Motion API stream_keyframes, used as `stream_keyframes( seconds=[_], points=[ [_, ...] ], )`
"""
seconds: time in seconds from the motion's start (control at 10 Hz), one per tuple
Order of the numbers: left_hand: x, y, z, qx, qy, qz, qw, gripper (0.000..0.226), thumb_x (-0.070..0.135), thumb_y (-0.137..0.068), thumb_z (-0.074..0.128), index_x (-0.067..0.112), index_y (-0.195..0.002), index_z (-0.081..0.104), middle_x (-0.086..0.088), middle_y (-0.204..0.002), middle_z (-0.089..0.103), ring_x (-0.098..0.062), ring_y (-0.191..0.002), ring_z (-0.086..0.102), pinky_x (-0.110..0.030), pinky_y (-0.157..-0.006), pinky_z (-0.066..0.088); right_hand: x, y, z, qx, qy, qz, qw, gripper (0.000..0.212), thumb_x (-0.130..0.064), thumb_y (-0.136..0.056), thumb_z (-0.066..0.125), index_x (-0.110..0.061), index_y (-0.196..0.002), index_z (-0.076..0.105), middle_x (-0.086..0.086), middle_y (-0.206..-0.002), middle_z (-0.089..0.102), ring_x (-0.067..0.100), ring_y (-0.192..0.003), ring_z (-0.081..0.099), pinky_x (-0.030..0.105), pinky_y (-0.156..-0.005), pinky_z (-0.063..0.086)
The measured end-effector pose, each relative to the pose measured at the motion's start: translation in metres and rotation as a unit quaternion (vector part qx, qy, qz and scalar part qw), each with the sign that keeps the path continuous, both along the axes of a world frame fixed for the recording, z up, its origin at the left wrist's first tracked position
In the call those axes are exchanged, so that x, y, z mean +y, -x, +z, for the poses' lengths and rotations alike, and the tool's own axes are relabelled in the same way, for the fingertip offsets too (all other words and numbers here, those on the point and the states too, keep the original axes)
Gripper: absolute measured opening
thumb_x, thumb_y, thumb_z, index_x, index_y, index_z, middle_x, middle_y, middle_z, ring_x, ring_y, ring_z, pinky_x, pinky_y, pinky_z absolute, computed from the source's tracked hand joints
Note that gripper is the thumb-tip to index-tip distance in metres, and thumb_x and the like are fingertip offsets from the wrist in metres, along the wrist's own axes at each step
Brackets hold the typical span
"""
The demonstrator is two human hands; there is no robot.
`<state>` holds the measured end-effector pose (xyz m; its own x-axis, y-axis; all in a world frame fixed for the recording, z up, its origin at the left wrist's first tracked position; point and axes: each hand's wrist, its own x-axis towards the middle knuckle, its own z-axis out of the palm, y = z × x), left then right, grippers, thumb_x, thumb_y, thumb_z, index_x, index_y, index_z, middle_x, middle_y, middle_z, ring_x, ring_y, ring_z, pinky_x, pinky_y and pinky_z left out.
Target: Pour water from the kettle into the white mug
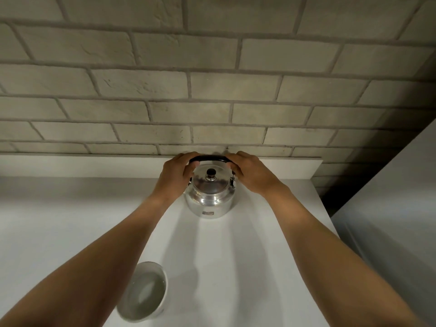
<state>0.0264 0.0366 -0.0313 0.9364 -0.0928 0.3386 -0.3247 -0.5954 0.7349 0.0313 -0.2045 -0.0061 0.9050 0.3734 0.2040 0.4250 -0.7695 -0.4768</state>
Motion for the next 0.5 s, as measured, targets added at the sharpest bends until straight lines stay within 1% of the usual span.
stream_keyframes(
  seconds=[0.1,0.2,0.3,0.4,0.5],
  points=[
    [0.0,-0.003,-0.003,0.017,0.004,-0.004,1.0,0.023,0.022,-0.104,0.058,0.025,-0.126,0.066,-0.003,-0.113,0.069,-0.025,-0.091,0.072,-0.047,-0.086,0.062,0.001,0.001,-0.003,0.004,-0.007,-0.01,1.0,0.038,-0.02,-0.109,0.047,-0.015,-0.145,0.059,0.013,-0.106,0.063,0.03,-0.093,0.064,0.037,-0.084,0.053],
    [-0.001,-0.001,-0.002,0.054,0.003,-0.012,0.998,0.03,0.028,-0.105,0.057,0.026,-0.134,0.062,-0.004,-0.124,0.068,-0.025,-0.109,0.069,-0.047,-0.095,0.059,0.005,0.002,-0.007,0.004,-0.013,-0.022,1.0,0.041,-0.021,-0.109,0.045,-0.017,-0.149,0.055,0.014,-0.108,0.063,0.032,-0.097,0.064,0.037,-0.086,0.053],
    [-0.003,0.003,0.002,0.066,-0.06,-0.006,0.996,0.044,0.037,-0.105,0.054,0.027,-0.148,0.05,-0.005,-0.143,0.057,-0.025,-0.13,0.056,-0.035,-0.11,0.044,0.007,0.006,-0.006,0.026,0.003,-0.041,0.999,0.046,-0.027,-0.11,0.043,-0.018,-0.155,0.046,0.011,-0.122,0.06,0.033,-0.11,0.063,0.04,-0.093,0.052],
    [-0.004,0.012,0.012,0.042,-0.101,0.016,0.994,0.05,0.042,-0.104,0.052,0.026,-0.151,0.045,-0.001,-0.15,0.048,-0.023,-0.134,0.051,-0.026,-0.103,0.037,0.01,0.022,-0.005,0.033,-0.01,-0.077,0.996,0.052,-0.038,-0.108,0.044,-0.021,-0.157,0.039,0.007,-0.135,0.054,0.032,-0.117,0.062,0.04,-0.093,0.052],
    [-0.005,0.026,0.027,-0.007,-0.115,0.039,0.993,0.047,0.046,-0.104,0.049,0.028,-0.147,0.05,0.004,-0.145,0.053,-0.021,-0.128,0.056,-0.038,-0.101,0.049,0.009,0.041,-0.002,0.011,-0.041,-0.15,0.988,0.053,-0.044,-0.108,0.042,-0.022,-0.156,0.041,0.003,-0.145,0.05,0.028,-0.122,0.06,0.04,-0.096,0.052]
  ],
)
